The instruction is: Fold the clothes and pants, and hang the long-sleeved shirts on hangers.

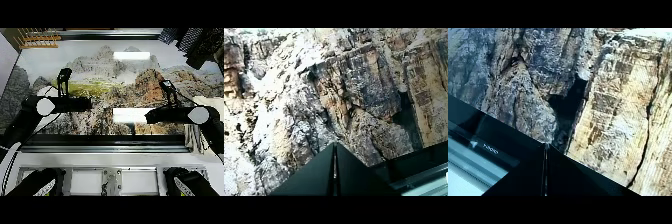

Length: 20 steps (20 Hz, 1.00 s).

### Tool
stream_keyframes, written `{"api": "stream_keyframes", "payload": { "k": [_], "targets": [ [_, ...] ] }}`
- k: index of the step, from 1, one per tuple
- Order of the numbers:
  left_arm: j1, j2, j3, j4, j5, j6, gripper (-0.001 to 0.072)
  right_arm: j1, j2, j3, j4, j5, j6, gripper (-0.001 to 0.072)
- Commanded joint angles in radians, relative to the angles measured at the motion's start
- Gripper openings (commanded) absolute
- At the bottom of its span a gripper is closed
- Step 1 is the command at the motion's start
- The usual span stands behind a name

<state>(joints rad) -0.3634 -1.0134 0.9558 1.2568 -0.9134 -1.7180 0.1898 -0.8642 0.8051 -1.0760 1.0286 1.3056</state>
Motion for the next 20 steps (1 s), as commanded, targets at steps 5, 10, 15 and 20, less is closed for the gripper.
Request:
{"api": "stream_keyframes", "payload": {
  "k": [5, 10, 15, 20],
  "targets": [
    [0.119, -0.048, 0.062, 0.390, 0.044, 0.101, 0.0715, 0.001, -0.001, 0.000, 0.000, 0.000, 0.000, 0.0015],
    [0.332, -0.275, 0.140, 0.540, 0.006, 0.077, 0.0715, 0.001, -0.001, 0.000, 0.000, 0.000, 0.000, 0.0015],
    [0.415, -0.506, 0.159, 0.532, -0.017, 0.069, 0.0715, 0.001, -0.001, 0.000, 0.000, 0.000, 0.000, 0.0015],
    [0.415, -0.599, 0.160, 0.530, -0.047, 0.025, 0.0209, 0.001, -0.001, 0.000, 0.000, 0.000, 0.000, 0.0015]
  ]
}}
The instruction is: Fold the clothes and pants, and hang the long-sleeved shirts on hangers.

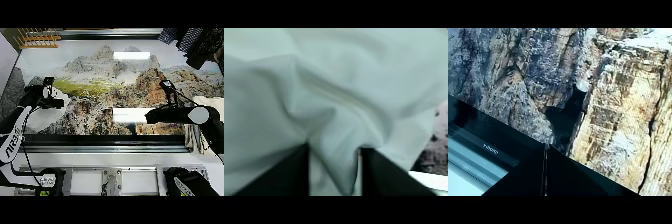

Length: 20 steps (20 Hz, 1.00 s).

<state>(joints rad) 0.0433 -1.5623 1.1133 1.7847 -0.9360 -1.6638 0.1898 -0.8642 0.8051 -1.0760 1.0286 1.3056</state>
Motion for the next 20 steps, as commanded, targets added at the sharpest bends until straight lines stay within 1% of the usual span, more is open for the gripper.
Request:
{"api": "stream_keyframes", "payload": {
  "k": [1, 2, 4, 6, 7, 8, 9, 12, 13, 14, 16, 17, 18, 19, 20],
  "targets": [
    [0.006, -0.036, 0.003, 0.000, -0.026, -0.028, 0.0022, 0.001, -0.001, 0.000, 0.001, 0.000, 0.003, 0.0015],
    [-0.003, -0.004, 0.002, 0.000, -0.024, -0.027, 0.0007, 0.001, -0.001, 0.000, 0.014, 0.000, 0.007, 0.0015],
    [-0.044, 0.095, 0.002, -0.009, -0.005, -0.027, 0.0007, 0.001, -0.001, 0.000, 0.077, 0.000, 0.006, 0.0015],
    [-0.132, 0.220, 0.002, -0.035, 0.003, -0.019, 0.0007, 0.001, -0.001, 0.000, 0.120, -0.011, 0.000, 0.0015],
    [-0.196, 0.282, 0.002, -0.064, 0.002, -0.001, 0.0007, 0.000, 0.000, 0.001, 0.100, -0.031, -0.021, 0.0014],
    [-0.261, 0.334, 0.002, -0.096, 0.002, 0.018, 0.0007, -0.011, 0.000, 0.010, 0.054, -0.041, -0.019, 0.0013],
    [-0.343, 0.380, 0.002, -0.123, 0.004, 0.026, 0.0007, -0.029, 0.000, 0.027, -0.019, -0.041, 0.008, 0.0013],
    [-0.589, 0.456, 0.000, -0.165, 0.058, 0.026, 0.0008, -0.099, 0.010, 0.074, -0.274, -0.042, 0.192, 0.0013],
    [-0.676, 0.460, 0.000, -0.164, 0.092, 0.026, 0.0007, -0.126, 0.016, 0.082, -0.313, -0.042, 0.225, 0.0013],
    [-0.745, 0.454, 0.000, -0.163, 0.125, 0.026, 0.0007, -0.158, 0.022, 0.084, -0.315, -0.045, 0.241, 0.0013],
    [-0.851, 0.419, 0.000, -0.163, 0.185, 0.024, 0.0008, -0.199, 0.027, 0.084, -0.312, -0.044, 0.244, 0.0013],
    [-0.880, 0.397, 0.006, -0.162, 0.190, 0.024, 0.0094, -0.210, 0.028, 0.084, -0.312, -0.044, 0.244, 0.0013],
    [-0.886, 0.379, 0.021, -0.155, 0.169, 0.011, 0.0423, -0.218, 0.029, 0.084, -0.313, -0.044, 0.244, 0.0013],
    [-0.868, 0.364, 0.049, -0.125, 0.103, -0.031, 0.0627, -0.222, 0.029, 0.084, -0.313, -0.044, 0.244, 0.0013],
    [-0.828, 0.357, 0.077, -0.081, 0.026, -0.072, 0.0623, -0.223, 0.028, 0.084, -0.313, -0.044, 0.244, 0.0013]
  ]
}}
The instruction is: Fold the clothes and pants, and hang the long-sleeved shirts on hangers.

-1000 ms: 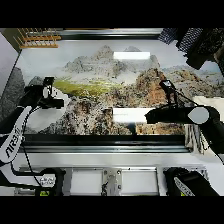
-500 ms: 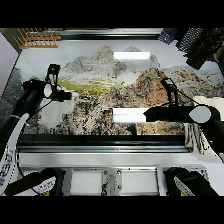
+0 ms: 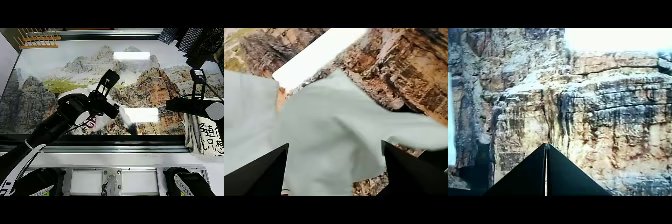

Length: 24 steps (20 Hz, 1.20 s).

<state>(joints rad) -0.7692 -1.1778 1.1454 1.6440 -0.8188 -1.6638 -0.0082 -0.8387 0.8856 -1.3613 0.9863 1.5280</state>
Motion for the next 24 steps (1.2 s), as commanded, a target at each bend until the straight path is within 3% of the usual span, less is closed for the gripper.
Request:
{"api": "stream_keyframes", "payload": {
  "k": [1, 4, 6, 8, 9, 11, 13, 17, 21, 22, 23, 24],
  "targets": [
    [0.054, -0.026, 0.055, 0.100, -0.155, -0.116, 0.0623, -0.026, 0.003, 0.003, -0.027, -0.003, 0.021, 0.0013],
    [0.349, 0.024, -0.046, 0.105, -0.131, -0.228, 0.0623, -0.025, -0.013, 0.003, -0.025, 0.002, 0.022, 0.0015],
    [0.573, 0.031, -0.145, 0.000, -0.052, -0.244, 0.0623, -0.025, -0.045, 0.003, 0.013, 0.002, 0.021, 0.0050],
    [0.746, -0.008, -0.208, -0.179, -0.004, -0.193, 0.0623, -0.025, -0.099, 0.002, 0.080, 0.009, 0.021, 0.0510],
    [0.815, -0.047, -0.225, -0.282, 0.019, -0.133, 0.0623, -0.023, -0.137, 0.002, 0.118, 0.009, 0.019, 0.0643],
    [0.901, -0.134, -0.225, -0.473, 0.051, -0.011, 0.0623, -0.014, -0.219, 0.002, 0.187, 0.008, -0.019, 0.0634],
    [0.930, -0.222, -0.188, -0.566, 0.062, 0.057, 0.0622, 0.007, -0.310, 0.002, 0.252, 0.007, -0.073, 0.0634],
    [0.901, -0.381, -0.053, -0.571, 0.019, 0.060, 0.0623, 0.058, -0.486, 0.002, 0.375, -0.021, -0.153, 0.0634],
    [0.856, -0.486, 0.062, -0.570, -0.017, 0.058, 0.0618, 0.106, -0.597, 0.009, 0.457, -0.162, -0.162, 0.0634],
    [0.855, -0.500, 0.078, -0.570, -0.023, 0.058, 0.0428, 0.111, -0.620, 0.018, 0.481, -0.190, -0.174, 0.0634],
    [0.855, -0.509, 0.089, -0.570, -0.030, 0.059, 0.0165, 0.116, -0.643, 0.032, 0.504, -0.208, -0.183, 0.0634],
    [0.855, -0.510, 0.091, -0.570, -0.028, 0.059, 0.0008, 0.123, -0.671, 0.052, 0.531, -0.222, -0.198, 0.0634]
  ]
}}
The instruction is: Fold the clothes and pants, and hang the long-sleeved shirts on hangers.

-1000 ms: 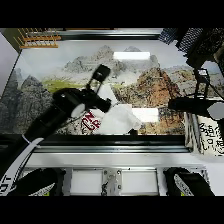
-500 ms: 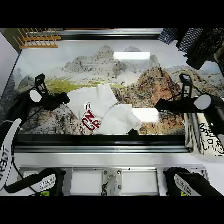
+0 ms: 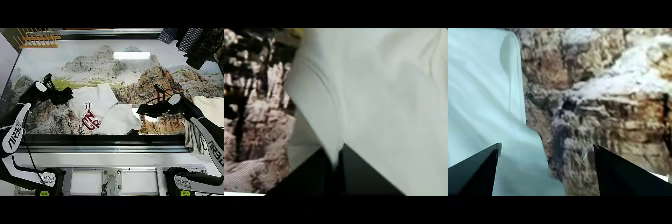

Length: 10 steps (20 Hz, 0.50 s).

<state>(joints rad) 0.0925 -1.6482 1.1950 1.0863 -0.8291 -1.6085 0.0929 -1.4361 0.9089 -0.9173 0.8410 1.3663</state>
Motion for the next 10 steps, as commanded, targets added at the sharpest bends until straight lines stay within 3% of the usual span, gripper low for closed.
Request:
{"api": "stream_keyframes", "payload": {
  "k": [1, 5, 7, 8, 9, 10],
  "targets": [
    [-0.005, -0.038, 0.042, -0.013, -0.017, 0.004, 0.0007, 0.030, -0.103, 0.053, 0.098, -0.088, -0.036, 0.0634],
    [0.006, -0.038, 0.042, -0.010, -0.035, 0.004, 0.0007, 0.087, -0.219, 0.167, 0.132, -0.097, -0.036, 0.0630],
    [0.006, -0.038, 0.042, -0.011, -0.043, 0.004, 0.0007, 0.127, -0.266, 0.226, 0.136, -0.096, -0.036, 0.0517],
    [0.006, -0.037, 0.042, -0.011, -0.051, 0.004, 0.0007, 0.146, -0.283, 0.249, 0.136, -0.096, -0.036, 0.0445],
    [0.006, -0.035, 0.043, -0.011, -0.064, 0.004, 0.0007, 0.160, -0.293, 0.264, 0.136, -0.097, -0.036, 0.0324],
    [0.006, -0.023, 0.043, -0.008, -0.075, 0.004, 0.0008, 0.167, -0.293, 0.275, 0.130, -0.096, -0.048, 0.0073]
  ]
}}
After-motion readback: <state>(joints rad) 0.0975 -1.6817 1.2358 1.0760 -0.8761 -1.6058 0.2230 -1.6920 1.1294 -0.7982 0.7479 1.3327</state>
